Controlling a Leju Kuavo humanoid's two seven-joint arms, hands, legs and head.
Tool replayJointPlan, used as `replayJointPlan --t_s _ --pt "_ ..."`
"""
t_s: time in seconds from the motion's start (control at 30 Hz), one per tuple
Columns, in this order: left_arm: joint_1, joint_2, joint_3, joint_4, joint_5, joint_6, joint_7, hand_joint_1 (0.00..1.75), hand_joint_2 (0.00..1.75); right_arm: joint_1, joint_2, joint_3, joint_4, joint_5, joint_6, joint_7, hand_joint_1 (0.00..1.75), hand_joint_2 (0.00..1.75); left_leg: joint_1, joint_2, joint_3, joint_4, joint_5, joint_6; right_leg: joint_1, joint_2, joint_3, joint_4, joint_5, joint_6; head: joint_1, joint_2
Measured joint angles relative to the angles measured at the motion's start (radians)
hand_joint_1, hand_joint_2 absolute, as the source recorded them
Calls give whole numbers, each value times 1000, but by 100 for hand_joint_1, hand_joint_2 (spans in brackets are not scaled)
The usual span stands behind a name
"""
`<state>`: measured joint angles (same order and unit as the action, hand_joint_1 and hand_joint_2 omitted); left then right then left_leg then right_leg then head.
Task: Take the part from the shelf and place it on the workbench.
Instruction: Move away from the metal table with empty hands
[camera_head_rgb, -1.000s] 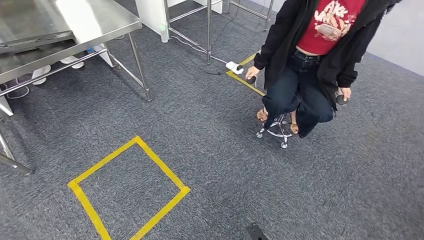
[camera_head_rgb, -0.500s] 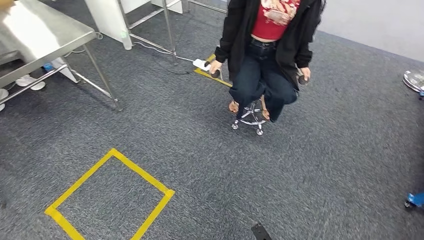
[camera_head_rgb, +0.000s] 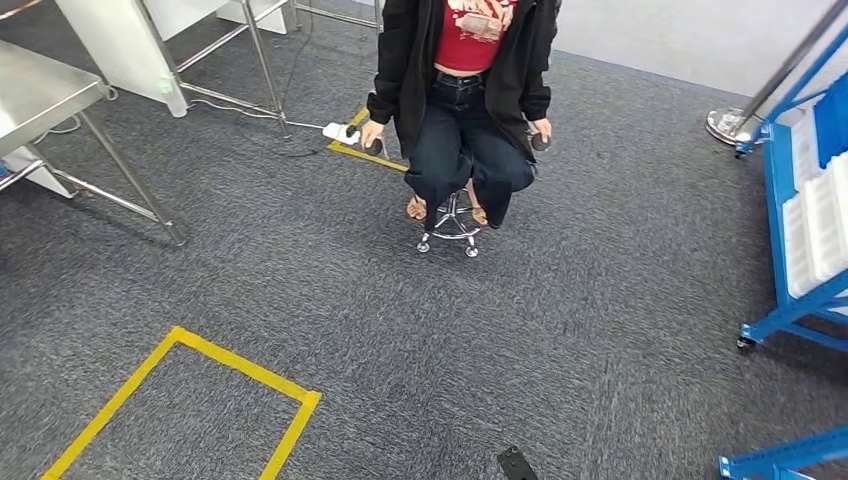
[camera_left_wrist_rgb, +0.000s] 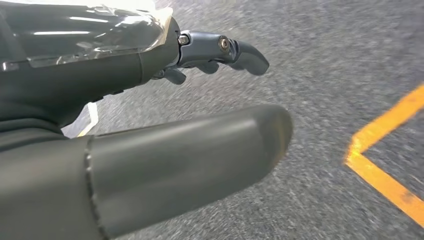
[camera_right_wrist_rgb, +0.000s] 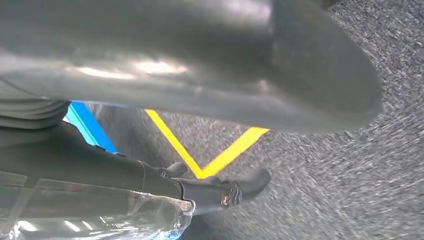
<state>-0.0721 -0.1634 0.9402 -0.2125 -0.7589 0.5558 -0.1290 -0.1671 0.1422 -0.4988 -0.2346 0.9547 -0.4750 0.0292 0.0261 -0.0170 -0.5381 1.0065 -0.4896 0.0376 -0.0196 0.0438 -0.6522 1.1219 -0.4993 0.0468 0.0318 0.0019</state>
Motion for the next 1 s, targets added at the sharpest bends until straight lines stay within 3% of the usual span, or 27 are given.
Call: replayJointPlan --t_s 0.07,0.1,0.13,0.17,0.23,0.3,0.37,0.4,0.47,0.53,0.6,0.63,0.67,0.7,0.77,0.83,0.9,0.93,1.0 --pt "1 0 0 0 -2 0 0 0 0 0 1 -1 0 -3 -2 -3 0 0 -2 33 -3 0 0 2 -1 -27 -62 130 -56 1 3 0" --pt "2 0 0 0 -3 0 0 0 0 1 0 -2 0 -5 -3 -4 0 0 -3 48 -4 0 0 2 -2 -30 -77 164 -67 6 3 0" --pt "1 0 0 0 -4 -1 0 0 0 4 0 -3 0 -6 -4 -5 0 0 -3 63 -4 0 0 1 -3 -33 -70 161 -62 14 3 0" --pt "1 0 0 0 -4 -1 0 0 0 6 -2 -5 0 -8 -5 -6 0 0 -3 76 -4 1 -1 0 -4 -41 -43 117 -45 23 3 0" --pt "1 -1 0 0 -5 -2 -1 0 0 5 -3 -7 0 -10 -6 -8 0 0 -6 101 1 2 -5 -8 -4 -85 41 -27 0 32 3 0" --pt "0 -1 0 0 -6 -2 -1 0 0 3 -3 -8 0 -11 -7 -9 0 0 -12 119 8 2 -11 -20 2 -118 86 -106 26 20 2 0" --pt "-5 -1 0 0 -7 -4 -1 0 0 5 -4 -13 0 -13 -8 -9 0 0 -13 138 18 -1 -15 -32 9 -108 83 -110 31 -2 -1 0" --pt "-8 -1 -1 0 -7 -5 -1 0 0 8 -5 -16 0 -15 -8 -10 0 0 -10 140 22 0 -18 -39 3 -96 83 -112 33 -11 -4 0" --pt "-11 0 -1 0 -7 -6 -1 0 0 10 -6 -19 0 -17 -11 -12 0 0 -4 100 9 39 -52 -49 -6 -73 89 -116 38 -28 -7 0" --pt "-10 1 -1 0 -6 -6 -2 0 0 9 -4 -19 0 -14 -13 -15 0 0 -1 39 -44 156 -122 -51 -5 -49 88 -117 42 -43 -11 0" --pt "-7 2 0 0 -5 -6 -2 0 0 9 -1 -19 0 -11 -13 -15 0 0 -1 17 -104 273 -169 -50 2 -23 85 -117 43 -49 -12 0" --pt "-5 2 0 0 -4 -6 -2 0 0 11 -1 -20 0 -11 -13 -14 0 0 -1 15 -115 288 -162 -49 3 -8 85 -116 44 -50 -12 0" --pt "-5 2 0 0 -4 -6 -2 0 0 12 -1 -20 0 -10 -13 -13 0 0 -1 13 -107 264 -135 -46 4 6 86 -115 44 -50 -12 0" --pt "-4 2 0 0 -4 -6 -3 0 0 12 -1 -20 0 -10 -13 -13 0 0 -1 4 -83 206 -95 -43 5 22 88 -114 44 -49 -12 0" --pt "-4 3 0 0 -4 -6 -5 0 0 10 0 -20 0 -10 -13 -10 0 0 2 -41 -27 76 -32 -36 8 47 87 -109 43 -47 -12 0" --pt "-5 4 0 0 -6 -7 -8 0 0 8 1 -20 0 -11 -13 -9 0 0 -1 -66 -4 20 -18 -30 10 68 77 -107 46 -36 -13 0" --pt "-6 4 0 0 -7 -9 -9 0 0 10 1 -22 0 -16 -13 -8 0 0 -5 -45 0 10 -14 -19 7 84 66 -109 52 -21 -13 0" --pt "-7 4 0 0 -8 -10 -10 0 0 12 0 -23 1 -19 -14 -9 0 0 -5 -33 4 2 -9 -11 7 70 58 -101 49 -16 -13 0" --pt "-7 4 0 0 -13 -11 -11 0 0 13 -1 -25 1 -24 -14 -10 0 0 -3 -5 10 -12 -1 2 9 15 18 -31 17 -17 -8 0"
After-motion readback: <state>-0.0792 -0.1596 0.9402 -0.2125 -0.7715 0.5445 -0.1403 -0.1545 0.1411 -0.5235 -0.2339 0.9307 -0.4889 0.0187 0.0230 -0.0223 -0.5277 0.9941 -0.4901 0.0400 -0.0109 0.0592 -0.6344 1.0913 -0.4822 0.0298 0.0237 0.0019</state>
